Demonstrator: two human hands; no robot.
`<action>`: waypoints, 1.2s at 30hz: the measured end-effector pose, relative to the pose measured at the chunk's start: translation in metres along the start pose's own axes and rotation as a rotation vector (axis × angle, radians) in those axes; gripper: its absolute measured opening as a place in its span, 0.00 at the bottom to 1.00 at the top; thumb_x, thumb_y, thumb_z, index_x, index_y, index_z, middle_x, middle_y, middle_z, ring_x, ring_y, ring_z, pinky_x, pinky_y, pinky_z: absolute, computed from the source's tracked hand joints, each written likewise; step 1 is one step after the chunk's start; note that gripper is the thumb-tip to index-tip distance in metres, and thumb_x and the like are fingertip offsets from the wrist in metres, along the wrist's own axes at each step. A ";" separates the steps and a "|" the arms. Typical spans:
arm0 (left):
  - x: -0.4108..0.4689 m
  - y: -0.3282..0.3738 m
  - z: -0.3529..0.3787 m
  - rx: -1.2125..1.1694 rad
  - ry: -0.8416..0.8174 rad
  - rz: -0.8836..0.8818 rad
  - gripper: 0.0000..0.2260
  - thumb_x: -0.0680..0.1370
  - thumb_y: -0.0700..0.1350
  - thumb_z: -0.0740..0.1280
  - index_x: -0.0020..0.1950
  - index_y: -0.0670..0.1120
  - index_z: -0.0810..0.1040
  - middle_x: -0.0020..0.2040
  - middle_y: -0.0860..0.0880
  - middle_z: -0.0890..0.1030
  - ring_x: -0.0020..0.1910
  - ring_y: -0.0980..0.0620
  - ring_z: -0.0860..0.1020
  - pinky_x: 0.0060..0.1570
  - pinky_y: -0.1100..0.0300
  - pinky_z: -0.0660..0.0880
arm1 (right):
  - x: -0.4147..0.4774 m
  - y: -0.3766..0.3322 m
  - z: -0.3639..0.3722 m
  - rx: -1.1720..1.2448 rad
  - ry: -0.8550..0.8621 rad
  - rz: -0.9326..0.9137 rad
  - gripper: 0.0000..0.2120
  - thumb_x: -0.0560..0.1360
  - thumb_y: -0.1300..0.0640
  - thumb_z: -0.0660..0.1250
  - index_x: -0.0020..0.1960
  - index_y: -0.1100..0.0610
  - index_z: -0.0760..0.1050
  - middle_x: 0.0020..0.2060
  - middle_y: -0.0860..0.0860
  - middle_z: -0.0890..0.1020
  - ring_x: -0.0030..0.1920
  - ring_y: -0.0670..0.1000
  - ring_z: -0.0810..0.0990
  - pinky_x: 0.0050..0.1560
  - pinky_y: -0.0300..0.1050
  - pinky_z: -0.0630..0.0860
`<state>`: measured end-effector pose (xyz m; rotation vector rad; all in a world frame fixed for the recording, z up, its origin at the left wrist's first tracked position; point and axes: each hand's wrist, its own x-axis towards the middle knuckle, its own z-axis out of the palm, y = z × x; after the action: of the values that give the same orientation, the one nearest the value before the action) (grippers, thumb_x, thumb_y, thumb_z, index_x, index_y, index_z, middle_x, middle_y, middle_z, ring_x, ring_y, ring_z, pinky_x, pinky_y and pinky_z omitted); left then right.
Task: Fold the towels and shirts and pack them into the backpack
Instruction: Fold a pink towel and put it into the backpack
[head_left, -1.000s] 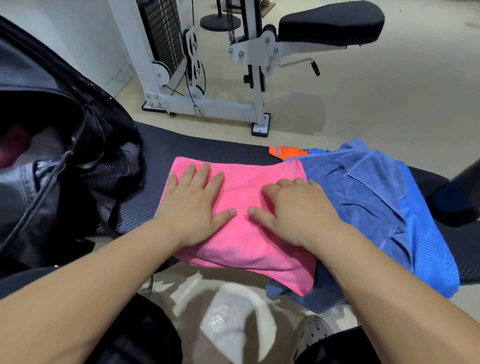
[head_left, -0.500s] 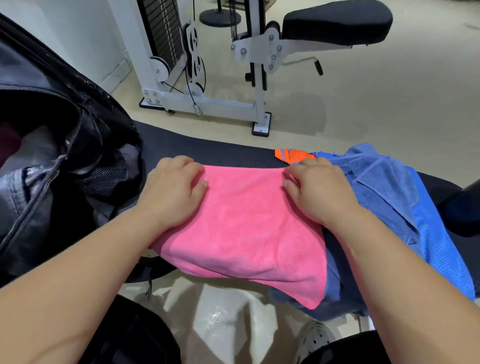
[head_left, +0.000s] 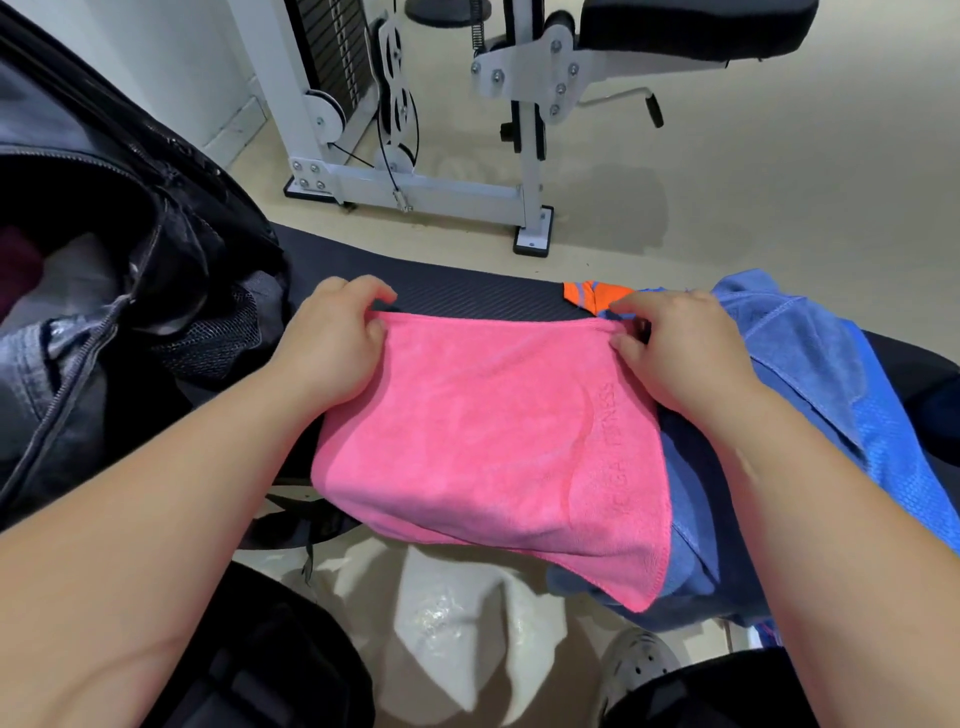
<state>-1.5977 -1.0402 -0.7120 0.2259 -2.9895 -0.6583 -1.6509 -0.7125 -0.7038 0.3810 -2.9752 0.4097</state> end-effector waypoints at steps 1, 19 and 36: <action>0.000 0.001 -0.001 -0.012 0.003 -0.015 0.15 0.79 0.41 0.65 0.65 0.51 0.77 0.55 0.43 0.76 0.58 0.40 0.75 0.61 0.48 0.72 | 0.000 0.001 0.000 0.027 -0.013 0.011 0.16 0.74 0.54 0.71 0.62 0.46 0.81 0.48 0.52 0.85 0.51 0.64 0.76 0.55 0.57 0.75; 0.018 0.031 -0.033 -0.301 0.297 -0.030 0.12 0.77 0.38 0.68 0.57 0.52 0.80 0.41 0.53 0.77 0.40 0.55 0.75 0.43 0.62 0.68 | 0.007 0.015 -0.045 0.928 0.070 0.369 0.19 0.76 0.68 0.69 0.66 0.59 0.78 0.33 0.48 0.74 0.22 0.41 0.70 0.23 0.34 0.66; 0.061 0.068 -0.078 -0.283 0.229 -0.078 0.08 0.69 0.35 0.70 0.40 0.47 0.84 0.35 0.48 0.83 0.39 0.43 0.83 0.41 0.51 0.82 | 0.042 -0.003 -0.090 0.894 0.004 0.393 0.10 0.75 0.72 0.63 0.42 0.59 0.75 0.31 0.57 0.77 0.24 0.47 0.78 0.27 0.40 0.78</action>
<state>-1.6585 -1.0205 -0.6106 0.3723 -2.6433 -0.9798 -1.6837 -0.6997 -0.6109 -0.1606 -2.6606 1.7642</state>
